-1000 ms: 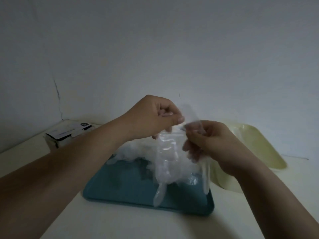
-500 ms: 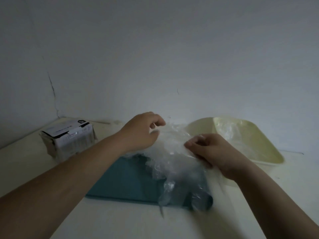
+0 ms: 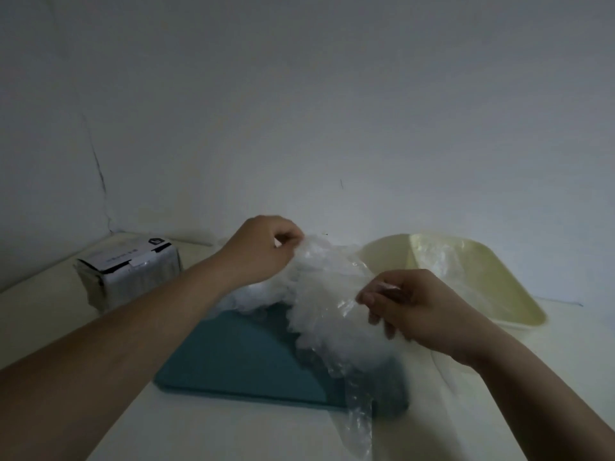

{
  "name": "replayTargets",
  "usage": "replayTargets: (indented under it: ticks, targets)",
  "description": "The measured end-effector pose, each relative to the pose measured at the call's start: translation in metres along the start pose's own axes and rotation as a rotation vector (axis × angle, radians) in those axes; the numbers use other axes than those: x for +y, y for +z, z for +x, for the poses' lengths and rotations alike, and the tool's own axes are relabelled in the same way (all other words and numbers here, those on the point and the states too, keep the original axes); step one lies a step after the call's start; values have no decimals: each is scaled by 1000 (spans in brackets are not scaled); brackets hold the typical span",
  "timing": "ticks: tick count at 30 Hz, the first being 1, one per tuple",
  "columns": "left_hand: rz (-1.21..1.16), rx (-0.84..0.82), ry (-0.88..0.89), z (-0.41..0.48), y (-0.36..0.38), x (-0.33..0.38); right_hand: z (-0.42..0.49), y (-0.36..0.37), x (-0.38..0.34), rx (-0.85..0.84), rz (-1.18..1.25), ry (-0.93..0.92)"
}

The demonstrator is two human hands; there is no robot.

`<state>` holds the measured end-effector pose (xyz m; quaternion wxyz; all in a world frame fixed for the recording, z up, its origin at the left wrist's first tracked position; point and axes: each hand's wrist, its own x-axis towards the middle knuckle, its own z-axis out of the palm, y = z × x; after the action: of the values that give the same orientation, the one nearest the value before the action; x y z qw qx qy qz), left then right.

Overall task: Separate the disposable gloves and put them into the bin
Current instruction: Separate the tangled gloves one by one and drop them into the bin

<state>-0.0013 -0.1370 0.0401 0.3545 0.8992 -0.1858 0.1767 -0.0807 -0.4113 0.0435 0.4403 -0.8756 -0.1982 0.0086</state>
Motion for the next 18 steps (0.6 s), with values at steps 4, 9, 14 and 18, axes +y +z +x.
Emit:
replayTargets:
  ticks: [4,9,14,18]
  targets:
    - [-71,160,2,10,-32,40,0,-4,-21,181,-138,-289]
    - [-446,-138,-90,11,-43,84,11,-17,-40,421,-196,-288]
    - [-923,-398,-179,6,-29,87,25,-40,-33,208,451,-52]
    - [-1170,-500,-233,0,-12,76,17,-44,-20,80,575,-30]
